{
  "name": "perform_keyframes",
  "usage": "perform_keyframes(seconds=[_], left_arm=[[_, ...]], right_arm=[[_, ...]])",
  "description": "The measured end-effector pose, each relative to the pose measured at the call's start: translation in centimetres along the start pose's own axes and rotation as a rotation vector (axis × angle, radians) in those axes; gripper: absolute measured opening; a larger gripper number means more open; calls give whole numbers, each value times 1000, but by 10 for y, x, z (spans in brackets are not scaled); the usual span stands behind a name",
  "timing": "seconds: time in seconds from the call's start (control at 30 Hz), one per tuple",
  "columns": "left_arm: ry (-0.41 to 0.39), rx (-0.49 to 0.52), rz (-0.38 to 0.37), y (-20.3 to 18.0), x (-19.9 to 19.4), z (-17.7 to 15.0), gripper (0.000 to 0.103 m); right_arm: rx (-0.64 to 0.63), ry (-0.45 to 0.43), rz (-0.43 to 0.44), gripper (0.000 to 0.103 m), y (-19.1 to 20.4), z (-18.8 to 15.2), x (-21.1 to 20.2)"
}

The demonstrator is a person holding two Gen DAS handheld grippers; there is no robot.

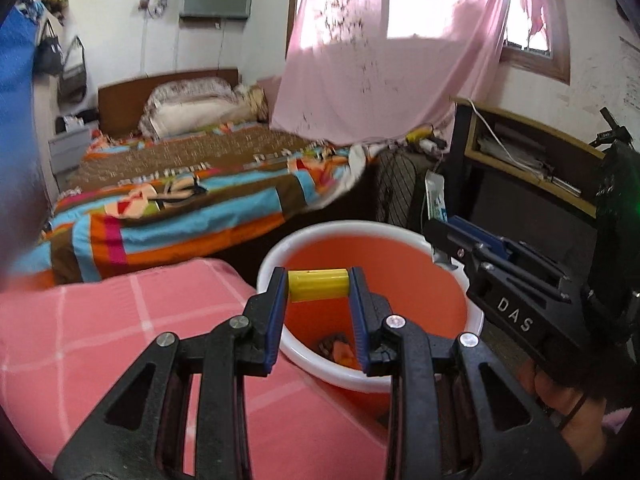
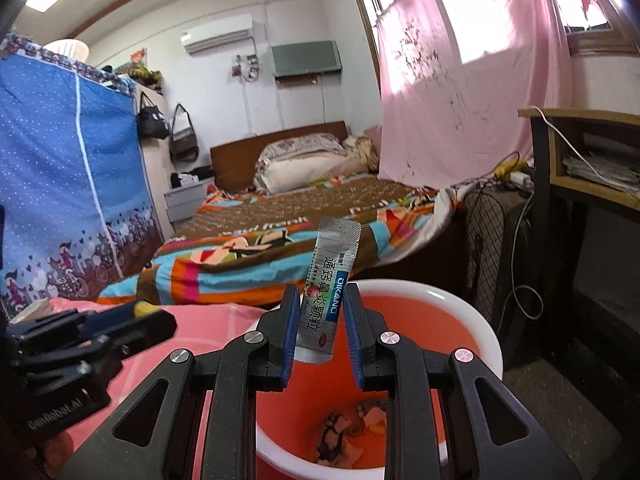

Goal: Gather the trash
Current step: 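Carry both items over the orange bucket and open both tools to drop them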

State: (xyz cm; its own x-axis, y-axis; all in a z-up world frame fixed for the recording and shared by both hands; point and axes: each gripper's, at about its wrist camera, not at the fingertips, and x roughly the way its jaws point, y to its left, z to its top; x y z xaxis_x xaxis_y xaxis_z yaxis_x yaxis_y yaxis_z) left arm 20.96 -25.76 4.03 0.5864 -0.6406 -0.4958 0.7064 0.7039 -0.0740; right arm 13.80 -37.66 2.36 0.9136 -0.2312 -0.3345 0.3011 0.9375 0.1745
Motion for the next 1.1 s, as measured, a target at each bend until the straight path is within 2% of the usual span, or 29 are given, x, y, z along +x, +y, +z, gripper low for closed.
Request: perform_keyframes(seconds=[0.17,0.53,0.83,1.1], left_arm=[[67,-15,-17,-4,17,-5,18],[156,-53,-31,-1,38,-5,18],[187,-60,-33,-2,46,-3,19],[188,-73,-33,0,48,-2,23]], right_arm=[[17,42,-12,20,-7,-2,5],[59,112,-13,21,-19,-5,14],[89,135,-26,21,-26,-6,16],[102,145,-31,22,-28,-6,16]])
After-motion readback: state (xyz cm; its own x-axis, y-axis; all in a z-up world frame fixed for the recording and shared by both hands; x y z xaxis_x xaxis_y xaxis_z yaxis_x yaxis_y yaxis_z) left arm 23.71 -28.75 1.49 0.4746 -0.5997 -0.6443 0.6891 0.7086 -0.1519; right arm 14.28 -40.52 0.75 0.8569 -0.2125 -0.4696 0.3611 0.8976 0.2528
